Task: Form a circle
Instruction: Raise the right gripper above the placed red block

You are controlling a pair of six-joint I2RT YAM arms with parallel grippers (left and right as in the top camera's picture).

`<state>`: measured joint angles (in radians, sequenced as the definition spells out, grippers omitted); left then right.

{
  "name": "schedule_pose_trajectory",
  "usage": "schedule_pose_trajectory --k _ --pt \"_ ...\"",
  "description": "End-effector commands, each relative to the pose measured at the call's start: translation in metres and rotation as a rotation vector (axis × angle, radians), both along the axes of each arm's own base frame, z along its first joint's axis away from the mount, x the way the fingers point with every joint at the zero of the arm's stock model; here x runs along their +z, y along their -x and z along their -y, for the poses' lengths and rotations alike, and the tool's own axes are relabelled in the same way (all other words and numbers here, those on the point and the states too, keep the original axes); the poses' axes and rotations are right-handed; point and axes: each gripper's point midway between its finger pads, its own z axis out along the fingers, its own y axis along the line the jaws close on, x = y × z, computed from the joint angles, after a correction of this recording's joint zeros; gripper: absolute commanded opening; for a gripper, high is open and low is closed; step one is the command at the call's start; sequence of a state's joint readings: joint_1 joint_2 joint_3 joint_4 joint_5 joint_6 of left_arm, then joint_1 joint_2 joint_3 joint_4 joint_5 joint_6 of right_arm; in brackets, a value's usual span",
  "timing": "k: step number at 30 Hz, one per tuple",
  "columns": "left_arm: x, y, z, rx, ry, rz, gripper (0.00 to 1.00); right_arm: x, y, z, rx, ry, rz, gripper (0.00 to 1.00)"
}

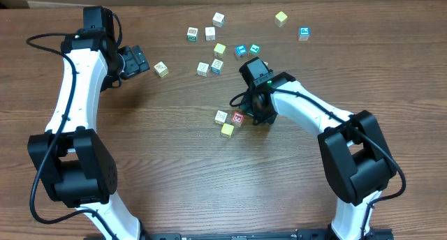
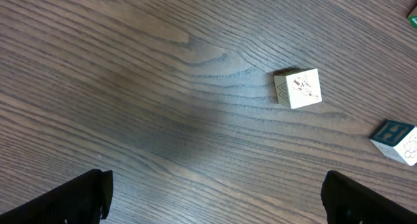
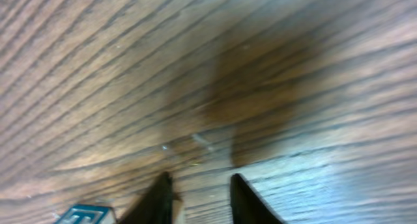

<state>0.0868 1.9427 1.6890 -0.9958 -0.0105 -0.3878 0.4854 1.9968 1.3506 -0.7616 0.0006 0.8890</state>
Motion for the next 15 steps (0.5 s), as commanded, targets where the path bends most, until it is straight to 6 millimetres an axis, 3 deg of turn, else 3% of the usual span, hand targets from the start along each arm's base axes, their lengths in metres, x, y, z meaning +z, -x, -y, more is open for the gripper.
schedule_pose_trajectory --k 1,5,15 --pt "0.002 -0.004 0.002 0.005 0.008 0.01 0.99 0.011 -0.018 0.002 -0.015 -0.005 0.039 0.35" --pt "0.002 -0.004 0.002 0.005 0.008 0.01 1.0 0.018 -0.022 -0.006 0.02 -0.02 0.059 0.57" --pt "0.002 -0.004 0.002 0.005 0.008 0.01 0.99 0.017 -0.01 -0.018 0.058 -0.013 0.041 0.62"
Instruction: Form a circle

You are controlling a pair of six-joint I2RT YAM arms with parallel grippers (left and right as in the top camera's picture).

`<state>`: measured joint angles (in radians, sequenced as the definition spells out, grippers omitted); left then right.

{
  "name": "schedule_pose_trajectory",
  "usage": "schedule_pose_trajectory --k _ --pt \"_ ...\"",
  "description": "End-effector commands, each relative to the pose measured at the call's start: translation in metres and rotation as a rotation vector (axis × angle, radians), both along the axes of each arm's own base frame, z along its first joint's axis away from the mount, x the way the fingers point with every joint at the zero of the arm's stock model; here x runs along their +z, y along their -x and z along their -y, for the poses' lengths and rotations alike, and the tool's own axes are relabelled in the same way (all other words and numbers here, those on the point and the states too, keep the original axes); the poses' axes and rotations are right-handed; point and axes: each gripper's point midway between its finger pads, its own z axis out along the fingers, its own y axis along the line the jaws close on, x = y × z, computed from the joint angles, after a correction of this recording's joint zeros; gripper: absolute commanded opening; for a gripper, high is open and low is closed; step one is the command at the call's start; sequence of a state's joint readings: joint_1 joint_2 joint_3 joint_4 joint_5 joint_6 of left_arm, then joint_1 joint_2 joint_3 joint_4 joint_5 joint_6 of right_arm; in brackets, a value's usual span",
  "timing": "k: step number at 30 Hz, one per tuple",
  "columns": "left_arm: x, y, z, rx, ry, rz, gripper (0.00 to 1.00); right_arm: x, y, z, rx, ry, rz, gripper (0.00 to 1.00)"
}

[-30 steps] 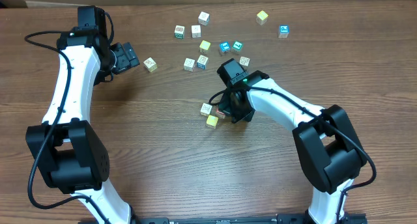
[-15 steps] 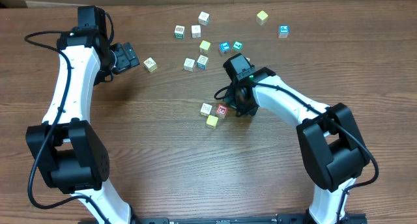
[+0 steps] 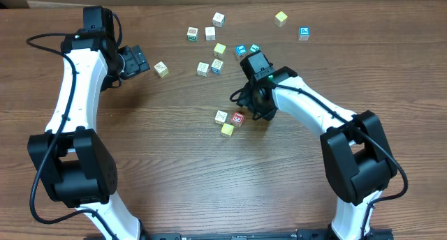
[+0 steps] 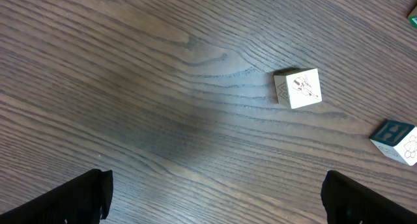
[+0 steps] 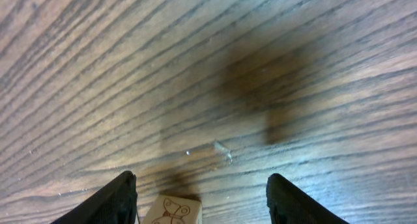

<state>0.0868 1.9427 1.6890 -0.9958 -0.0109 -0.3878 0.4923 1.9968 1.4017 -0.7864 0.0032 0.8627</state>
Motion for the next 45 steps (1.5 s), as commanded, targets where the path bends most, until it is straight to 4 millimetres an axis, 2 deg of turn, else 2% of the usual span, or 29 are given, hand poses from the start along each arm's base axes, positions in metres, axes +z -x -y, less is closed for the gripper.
schedule_pose_trajectory --k 1,7,14,22,32,45 --pt "0.002 -0.004 0.002 0.005 0.009 0.01 1.0 0.004 0.0 -0.013 0.033 -0.007 0.013 0.62" --pt "0.002 -0.004 0.002 0.005 0.009 0.01 0.99 0.003 0.008 -0.022 0.06 0.001 0.007 0.63" --pt "0.002 -0.004 0.002 0.005 0.009 0.01 1.0 0.0 0.015 -0.02 0.061 0.015 -0.02 0.65" --pt "0.002 -0.004 0.002 0.005 0.009 0.011 0.99 -0.001 0.02 -0.029 0.087 0.013 -0.014 0.66" --pt "0.002 -0.004 0.002 0.005 0.009 0.01 1.0 -0.002 0.023 -0.028 0.092 0.021 -0.026 0.7" --pt "0.002 -0.004 0.002 0.005 0.009 0.01 0.99 -0.003 0.028 -0.021 0.088 0.053 -0.043 0.69"
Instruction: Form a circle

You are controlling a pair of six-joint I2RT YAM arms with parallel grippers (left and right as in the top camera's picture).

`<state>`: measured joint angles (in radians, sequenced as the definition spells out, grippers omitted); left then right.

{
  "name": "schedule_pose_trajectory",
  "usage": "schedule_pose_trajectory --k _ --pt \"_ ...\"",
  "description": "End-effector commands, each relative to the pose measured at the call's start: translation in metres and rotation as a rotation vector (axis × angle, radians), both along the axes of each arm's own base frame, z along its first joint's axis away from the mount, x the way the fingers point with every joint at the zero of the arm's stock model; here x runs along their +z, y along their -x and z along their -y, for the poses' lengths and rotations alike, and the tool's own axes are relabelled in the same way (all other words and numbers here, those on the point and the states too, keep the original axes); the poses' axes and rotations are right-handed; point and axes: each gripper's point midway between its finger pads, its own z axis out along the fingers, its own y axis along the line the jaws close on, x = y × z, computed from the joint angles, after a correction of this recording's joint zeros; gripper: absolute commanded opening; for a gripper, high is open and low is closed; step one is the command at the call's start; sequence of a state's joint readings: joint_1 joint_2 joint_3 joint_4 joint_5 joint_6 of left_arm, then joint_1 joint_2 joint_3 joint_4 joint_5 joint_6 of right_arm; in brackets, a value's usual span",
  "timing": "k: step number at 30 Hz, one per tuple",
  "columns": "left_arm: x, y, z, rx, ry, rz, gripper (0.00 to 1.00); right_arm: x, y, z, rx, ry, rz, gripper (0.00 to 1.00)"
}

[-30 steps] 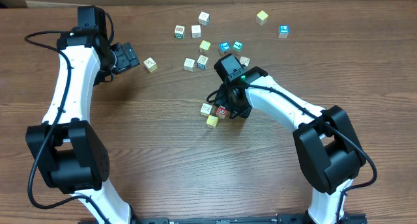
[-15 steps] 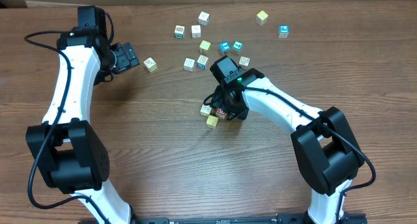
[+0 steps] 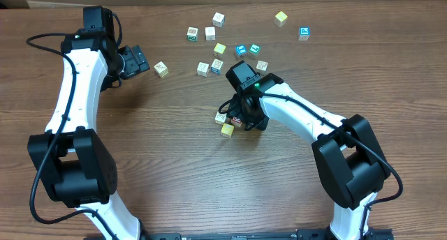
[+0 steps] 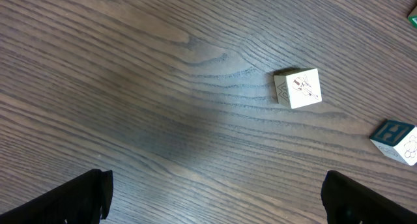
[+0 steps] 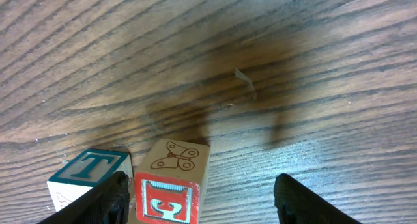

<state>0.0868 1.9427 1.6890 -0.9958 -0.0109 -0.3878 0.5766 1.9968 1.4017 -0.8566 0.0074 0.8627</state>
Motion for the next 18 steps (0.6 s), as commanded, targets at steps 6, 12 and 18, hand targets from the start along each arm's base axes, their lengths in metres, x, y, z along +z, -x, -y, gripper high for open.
schedule_pose_trajectory --k 6,12,18 --pt "0.002 -0.0043 0.0017 0.005 0.009 0.01 1.0 0.0002 -0.0037 0.0002 0.006 0.015 0.012 0.69" --pt "0.002 -0.0043 0.0017 0.005 0.009 0.01 1.0 -0.0002 -0.0012 0.0017 0.033 0.024 0.005 0.69" --pt "0.002 -0.0043 0.0017 0.005 0.009 0.01 0.99 -0.0004 -0.0007 0.002 0.033 0.026 0.002 0.69"
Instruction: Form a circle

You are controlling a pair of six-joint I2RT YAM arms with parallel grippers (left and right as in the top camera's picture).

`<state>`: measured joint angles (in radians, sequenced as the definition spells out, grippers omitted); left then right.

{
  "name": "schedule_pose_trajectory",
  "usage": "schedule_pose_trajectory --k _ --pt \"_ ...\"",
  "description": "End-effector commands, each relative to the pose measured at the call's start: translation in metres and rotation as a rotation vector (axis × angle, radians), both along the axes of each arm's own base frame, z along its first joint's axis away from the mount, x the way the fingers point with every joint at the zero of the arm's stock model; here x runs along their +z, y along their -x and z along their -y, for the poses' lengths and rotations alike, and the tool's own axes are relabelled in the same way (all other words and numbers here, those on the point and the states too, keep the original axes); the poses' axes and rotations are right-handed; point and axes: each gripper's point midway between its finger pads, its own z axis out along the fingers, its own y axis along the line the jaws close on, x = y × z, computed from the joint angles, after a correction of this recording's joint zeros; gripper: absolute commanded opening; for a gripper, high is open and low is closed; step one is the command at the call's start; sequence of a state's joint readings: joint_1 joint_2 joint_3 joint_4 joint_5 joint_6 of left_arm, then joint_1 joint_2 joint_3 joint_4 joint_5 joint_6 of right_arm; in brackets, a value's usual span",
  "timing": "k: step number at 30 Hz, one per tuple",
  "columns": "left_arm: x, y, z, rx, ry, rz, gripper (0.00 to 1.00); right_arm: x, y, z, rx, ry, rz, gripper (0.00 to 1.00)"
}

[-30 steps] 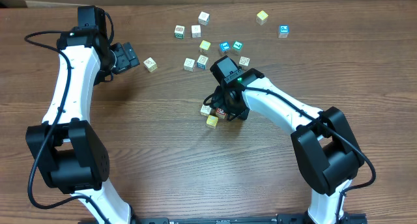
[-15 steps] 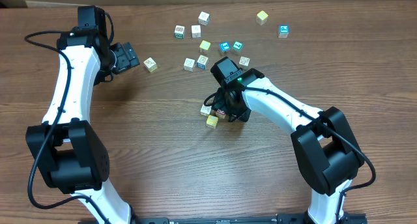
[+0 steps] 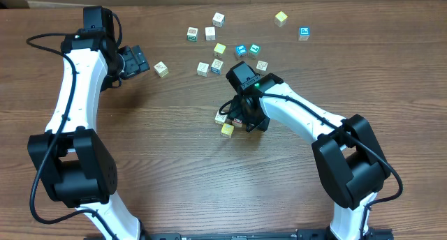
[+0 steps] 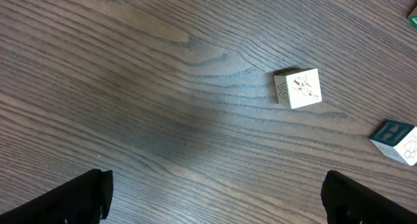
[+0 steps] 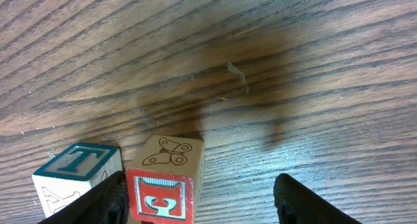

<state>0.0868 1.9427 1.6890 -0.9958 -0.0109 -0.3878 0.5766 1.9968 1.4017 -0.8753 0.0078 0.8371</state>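
Several small wooden letter blocks lie scattered over the wooden table (image 3: pixel 160 156). Three sit together mid-table: a white block (image 3: pixel 221 117), a yellow block (image 3: pixel 227 130) and a red-faced block (image 5: pixel 166 178) with a butterfly on top. My right gripper (image 5: pixel 208 208) is open low over this group. The red-faced block lies between its fingers, close to the left one, with a teal T block (image 5: pixel 75 175) just outside. My left gripper (image 4: pixel 215 201) stands open at the far left, a beige block (image 4: pixel 298 88) ahead of it.
More blocks lie in a loose spread at the back, such as a yellow one (image 3: pixel 281 18), a blue one (image 3: pixel 304 33) and a white one (image 3: pixel 218 19). A teal H block (image 4: pixel 395 139) shows at the right edge of the left wrist view.
My right gripper has shifted very slightly; the red-faced block and the T block sit a little further left in its view. It is still open. The left arm has not moved.
My right gripper was nearly shut on nothing, just right of the three-block group. Then it stood open in about the same place. After that it was further left, open over the red-faced block, where it still is. The left arm stayed still throughout.
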Motion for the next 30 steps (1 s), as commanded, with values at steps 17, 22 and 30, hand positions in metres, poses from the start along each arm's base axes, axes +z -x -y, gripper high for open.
schedule_pose_trajectory --k 17,22,30 --pt "0.0021 -0.0044 0.0017 0.004 0.009 0.011 1.0 0.0 -0.0022 0.0009 0.008 0.017 0.006 0.69" --pt "0.0021 -0.0044 0.0017 0.005 0.009 0.011 0.99 -0.0003 -0.0006 0.0021 0.008 0.022 -0.001 0.69" --pt "0.0021 -0.0044 0.0017 0.005 0.009 0.011 1.0 -0.0003 -0.0005 0.002 0.008 0.022 -0.001 0.69"
